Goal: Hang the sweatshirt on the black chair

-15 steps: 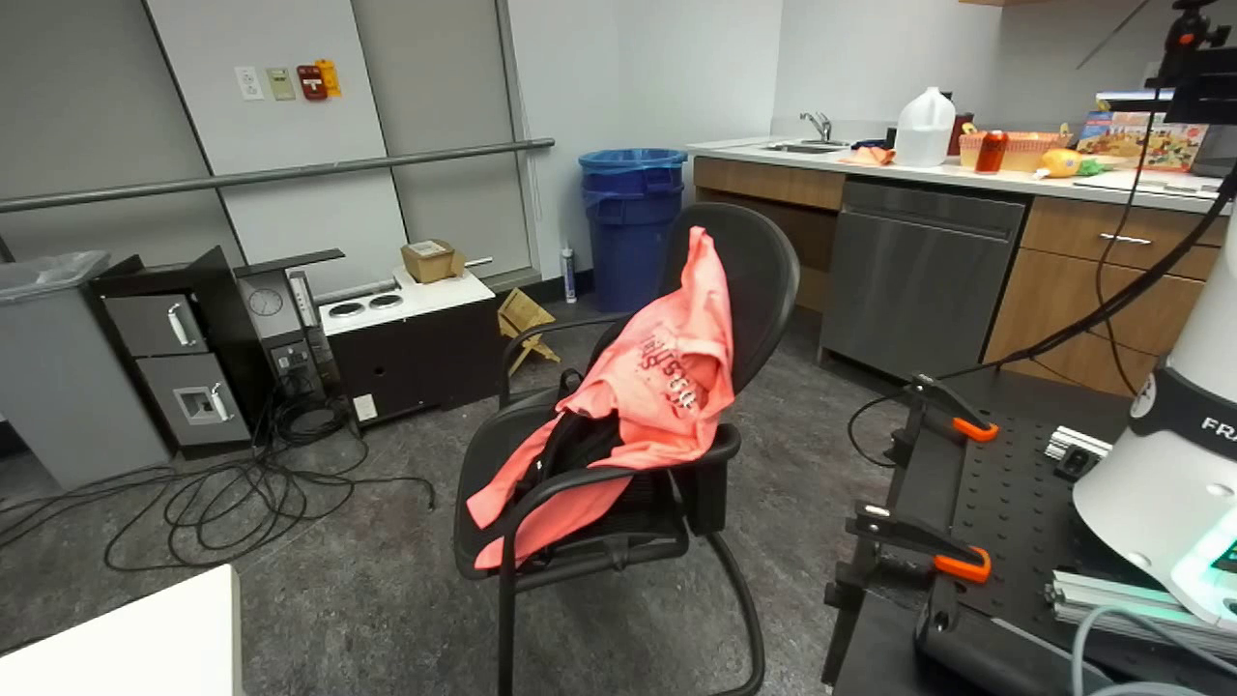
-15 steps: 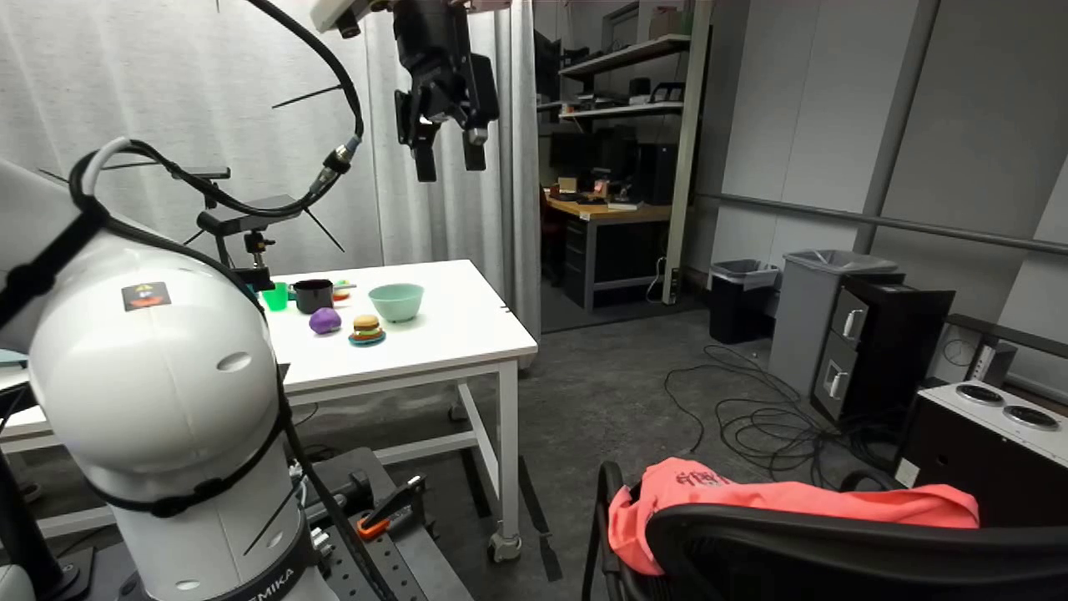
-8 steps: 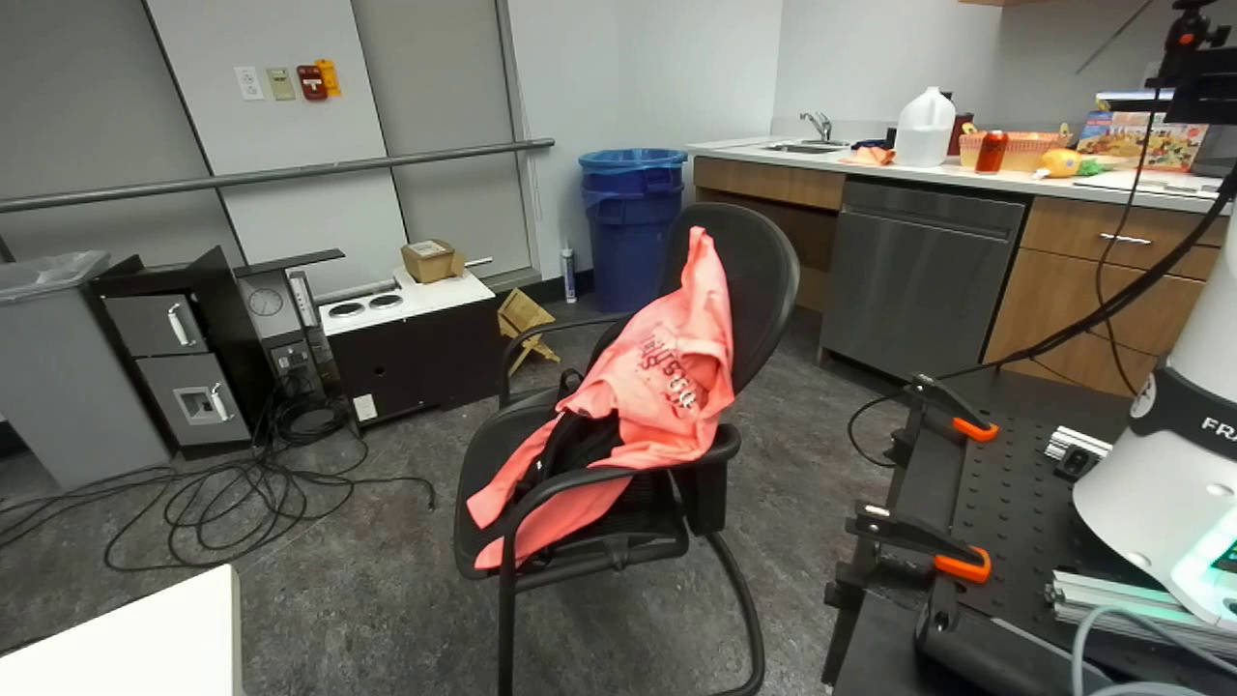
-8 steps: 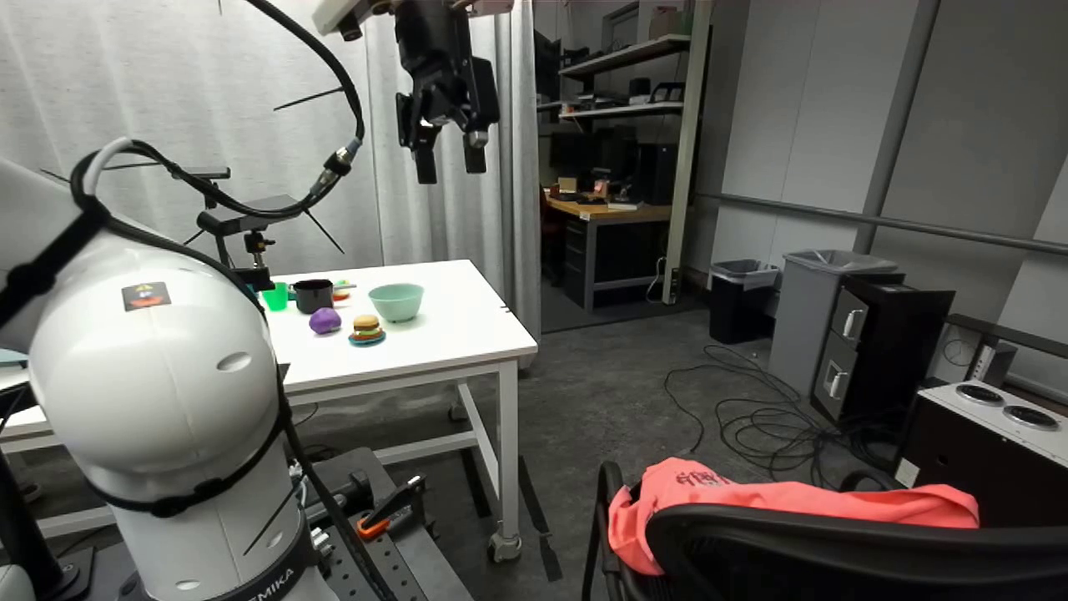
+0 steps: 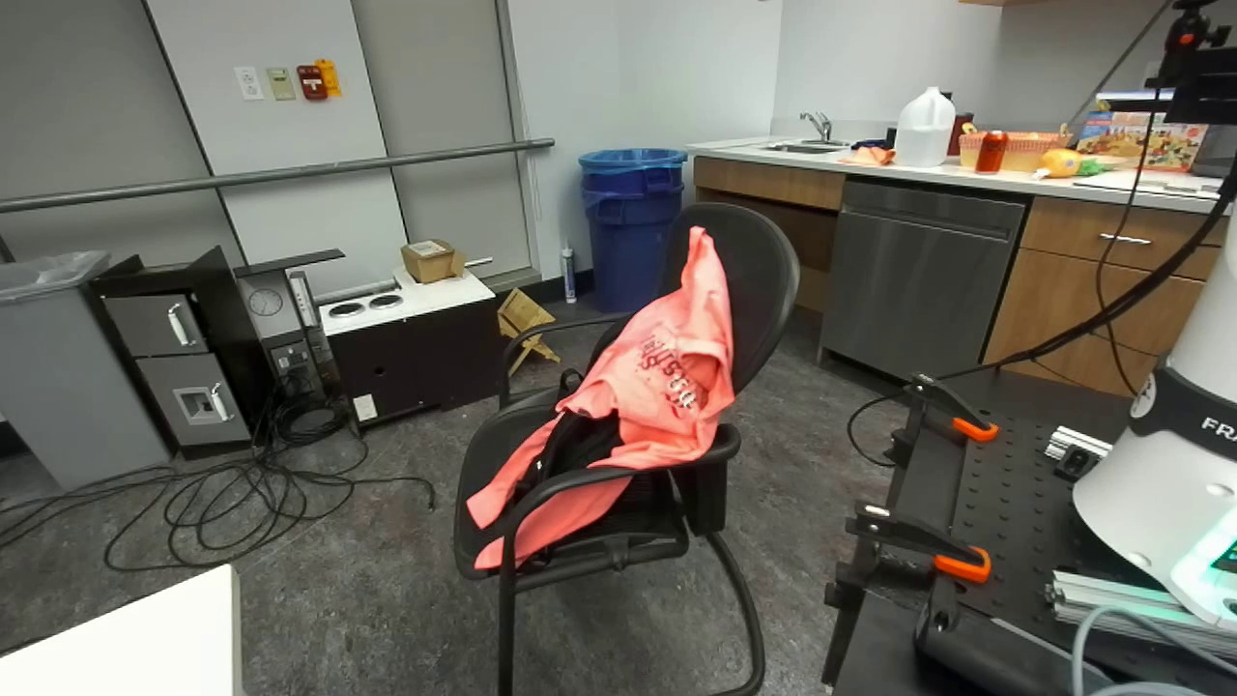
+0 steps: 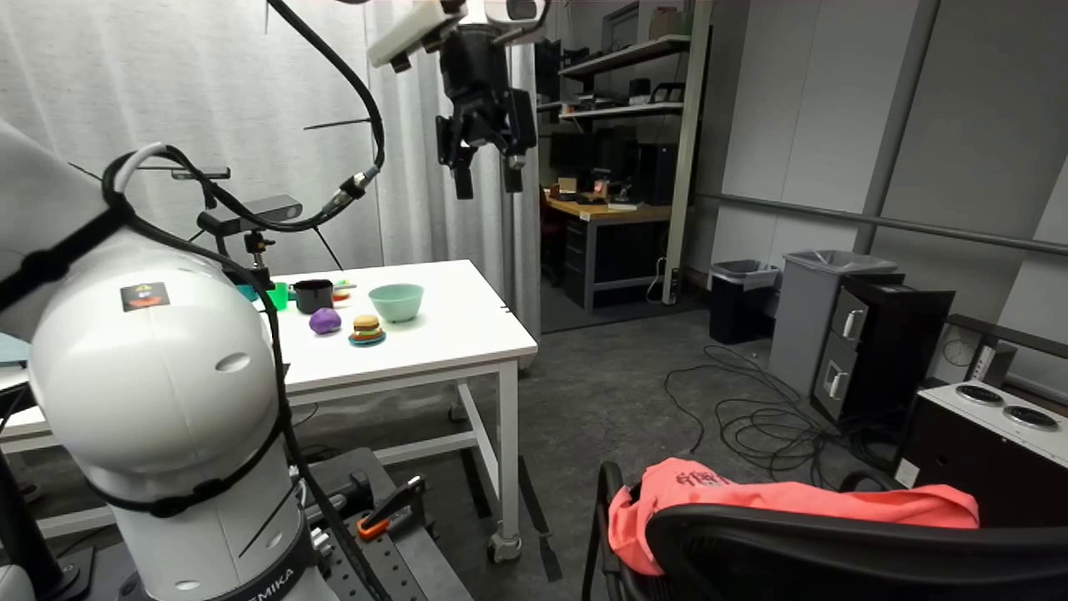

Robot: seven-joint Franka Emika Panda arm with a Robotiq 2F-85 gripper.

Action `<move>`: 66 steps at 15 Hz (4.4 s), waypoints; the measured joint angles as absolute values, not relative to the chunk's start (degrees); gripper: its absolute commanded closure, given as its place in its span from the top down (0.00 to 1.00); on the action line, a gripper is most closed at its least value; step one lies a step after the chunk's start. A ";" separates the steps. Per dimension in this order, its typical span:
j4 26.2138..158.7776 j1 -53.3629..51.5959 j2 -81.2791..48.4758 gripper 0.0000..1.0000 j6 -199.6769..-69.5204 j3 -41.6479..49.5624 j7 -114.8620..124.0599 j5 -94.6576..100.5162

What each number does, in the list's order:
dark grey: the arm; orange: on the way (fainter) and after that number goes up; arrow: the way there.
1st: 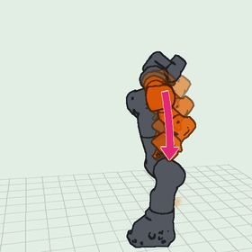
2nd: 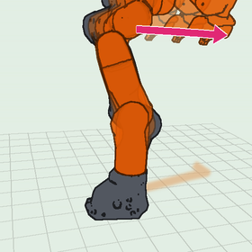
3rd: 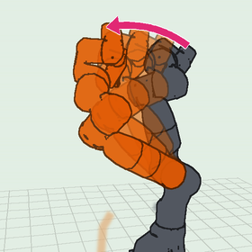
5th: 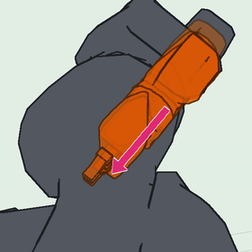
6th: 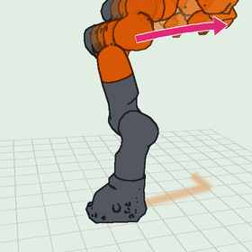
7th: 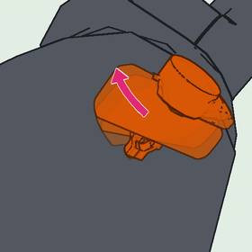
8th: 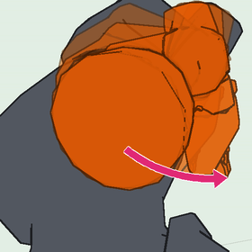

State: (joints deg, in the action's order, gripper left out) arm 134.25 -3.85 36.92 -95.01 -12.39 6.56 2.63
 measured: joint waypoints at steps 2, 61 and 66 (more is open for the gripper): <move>133.00 -3.73 32.47 1.00 -96.57 -12.18 6.72 2.85; 120.87 5.70 -9.42 1.00 -125.79 7.50 23.58 7.42; 116.82 5.70 -16.48 1.00 -125.85 9.20 26.57 7.45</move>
State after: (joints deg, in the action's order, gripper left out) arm 116.82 5.70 -16.48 -125.85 9.20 26.57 7.45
